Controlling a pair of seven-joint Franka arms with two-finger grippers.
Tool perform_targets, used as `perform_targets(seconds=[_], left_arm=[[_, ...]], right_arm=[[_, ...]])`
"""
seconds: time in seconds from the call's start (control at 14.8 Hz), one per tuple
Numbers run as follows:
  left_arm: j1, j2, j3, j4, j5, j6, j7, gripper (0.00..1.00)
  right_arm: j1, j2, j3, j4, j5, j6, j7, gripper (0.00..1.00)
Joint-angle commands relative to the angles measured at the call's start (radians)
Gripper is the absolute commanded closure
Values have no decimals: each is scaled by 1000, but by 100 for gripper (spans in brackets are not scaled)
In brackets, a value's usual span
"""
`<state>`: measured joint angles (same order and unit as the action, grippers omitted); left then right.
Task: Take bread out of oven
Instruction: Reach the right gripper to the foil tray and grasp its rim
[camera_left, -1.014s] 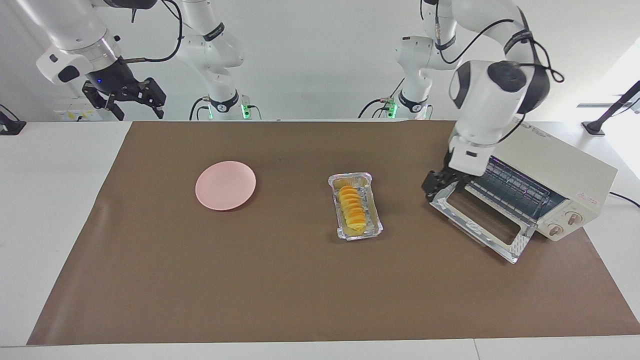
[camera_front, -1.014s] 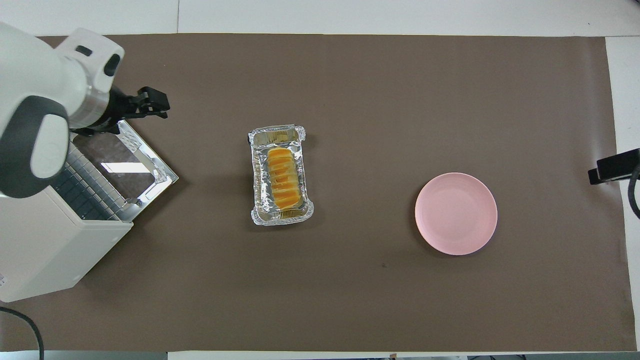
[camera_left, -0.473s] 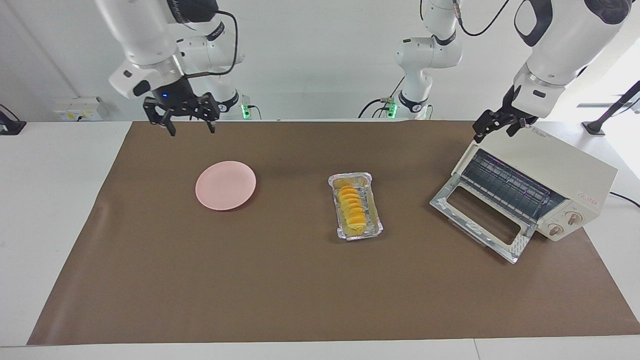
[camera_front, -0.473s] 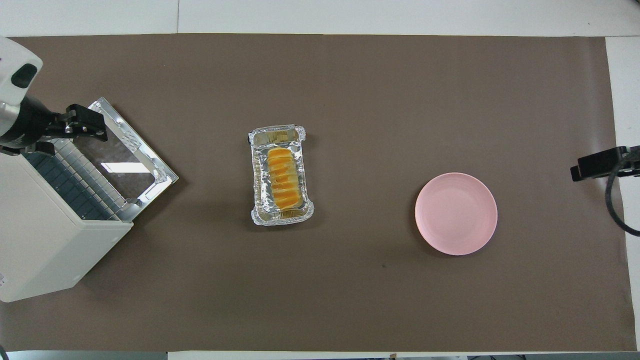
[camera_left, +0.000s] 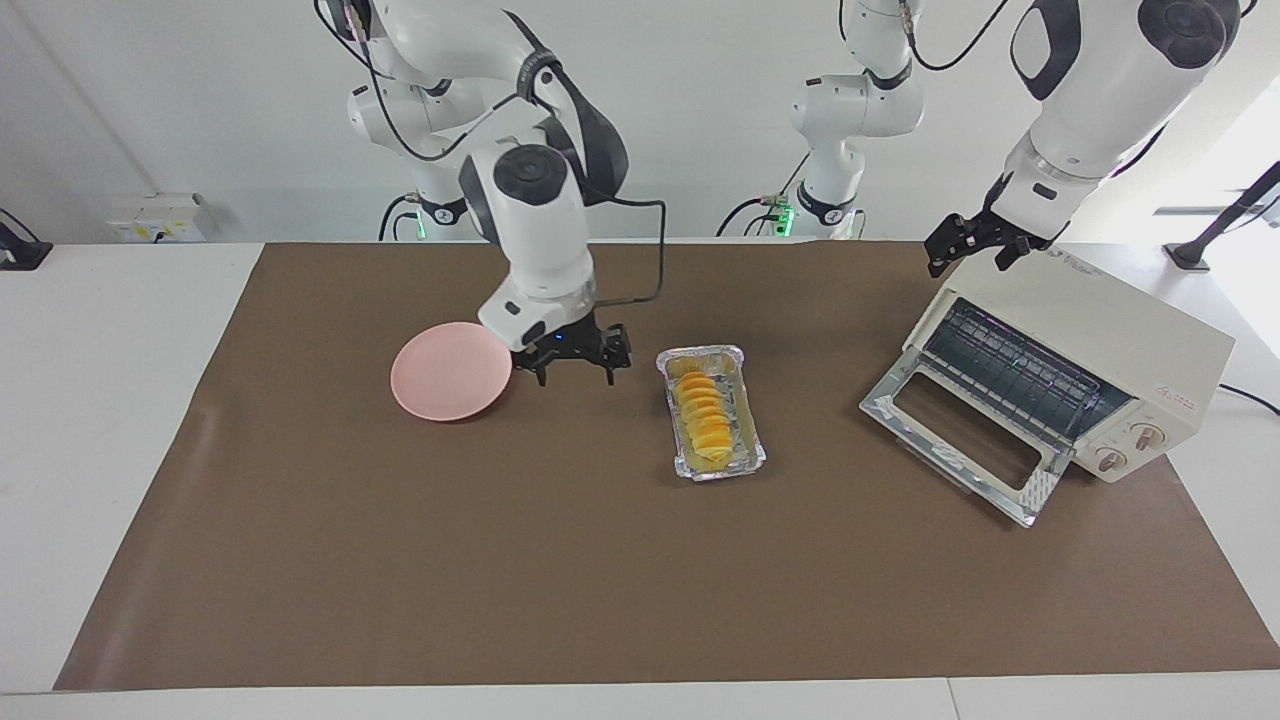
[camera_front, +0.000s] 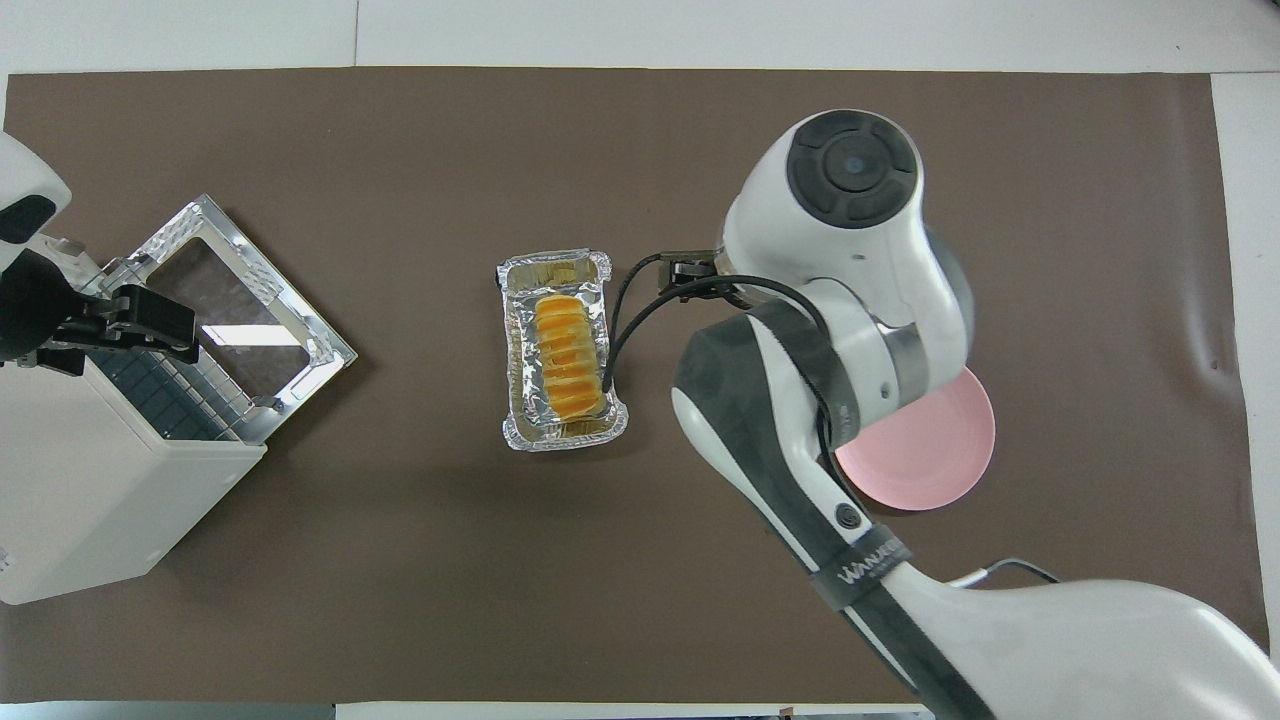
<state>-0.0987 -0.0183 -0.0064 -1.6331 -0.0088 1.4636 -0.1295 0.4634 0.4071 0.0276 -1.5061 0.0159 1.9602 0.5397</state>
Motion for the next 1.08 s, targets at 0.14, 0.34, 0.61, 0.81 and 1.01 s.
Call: perform_targets(seconds=[0.14,0.34,0.61,0.81,1.01], left_arm=[[13,-46,0,-39,-14,7,4,0],[14,-46,3,-40,-14,6,1,0],[13,-46,3,-40,-13,6,1,0],[13,-46,3,-40,-14,6,1,0],[13,-46,3,-40,-14,6,2,0]], right_arm=[[73,274,-6,268,-37,41,85,0],[104,308,-6,256,-60,115,85,0],[124,354,-8,256,-95,141,86,0],[124,352,-6,238,-105,178,86,33],[129,348,-6,207,-100,230,88,96]])
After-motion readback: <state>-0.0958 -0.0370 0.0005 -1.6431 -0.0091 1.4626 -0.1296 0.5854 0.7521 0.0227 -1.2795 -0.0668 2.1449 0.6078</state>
